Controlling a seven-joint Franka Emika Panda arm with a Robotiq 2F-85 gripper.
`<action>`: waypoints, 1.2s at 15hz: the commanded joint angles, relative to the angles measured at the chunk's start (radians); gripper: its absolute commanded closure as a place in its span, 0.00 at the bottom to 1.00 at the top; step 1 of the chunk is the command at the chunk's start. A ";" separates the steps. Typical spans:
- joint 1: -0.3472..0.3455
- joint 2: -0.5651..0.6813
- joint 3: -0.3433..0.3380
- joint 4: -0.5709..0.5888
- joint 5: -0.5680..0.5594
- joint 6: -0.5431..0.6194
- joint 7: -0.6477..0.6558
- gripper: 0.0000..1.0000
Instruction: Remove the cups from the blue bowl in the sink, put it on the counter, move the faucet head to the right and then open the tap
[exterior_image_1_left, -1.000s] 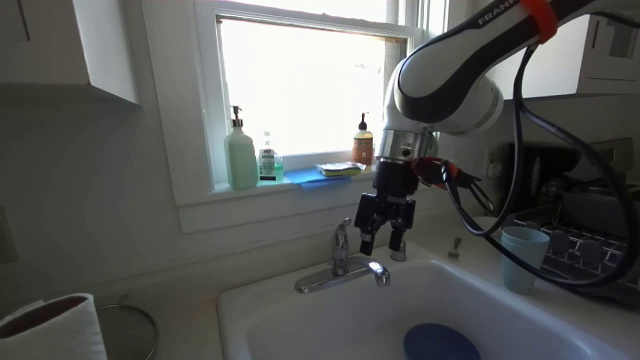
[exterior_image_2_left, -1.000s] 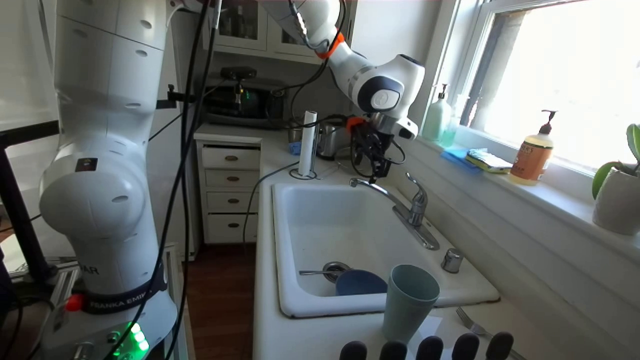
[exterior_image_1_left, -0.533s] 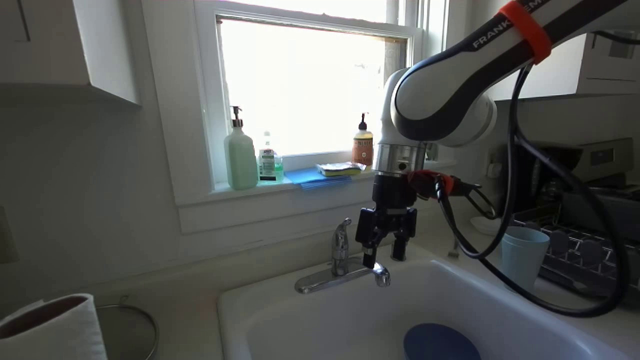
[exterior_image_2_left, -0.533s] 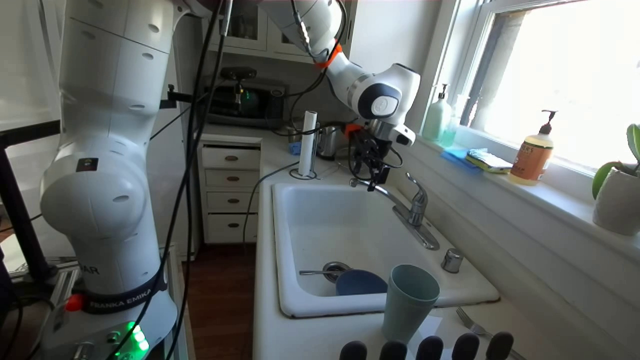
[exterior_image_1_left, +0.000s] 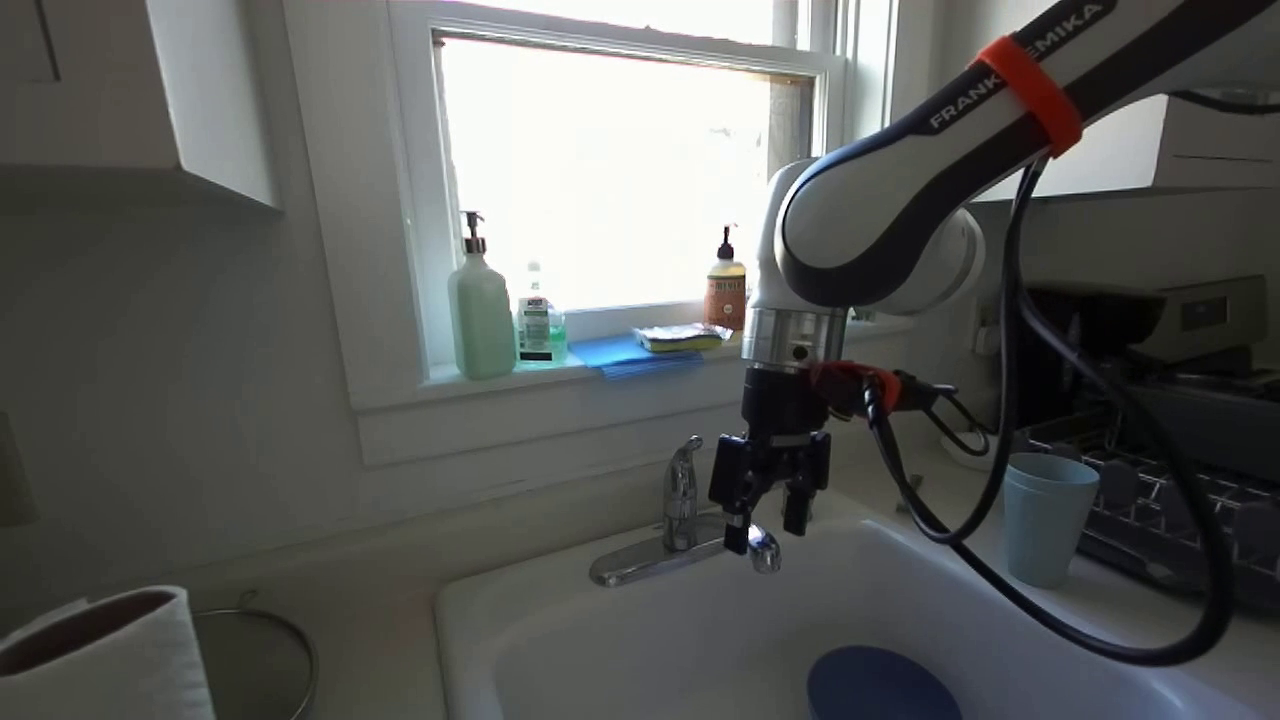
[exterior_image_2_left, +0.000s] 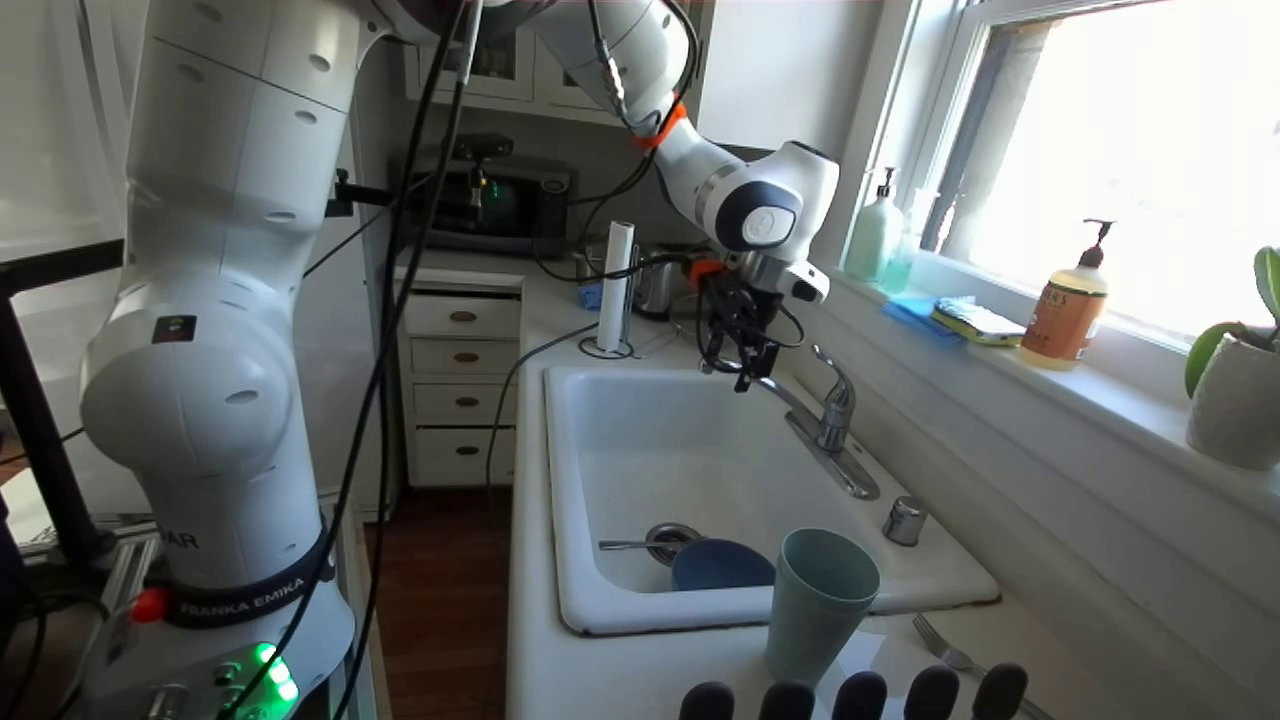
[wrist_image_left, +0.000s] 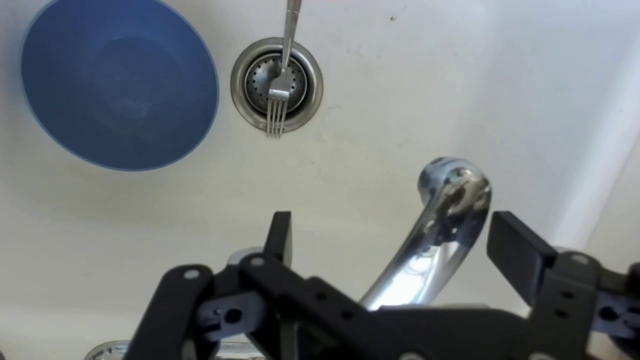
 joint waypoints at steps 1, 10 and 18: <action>-0.009 0.027 0.004 0.030 -0.021 -0.049 -0.033 0.00; -0.017 0.000 -0.023 0.008 -0.125 -0.141 -0.083 0.00; -0.039 -0.013 -0.054 -0.011 -0.192 -0.158 -0.090 0.00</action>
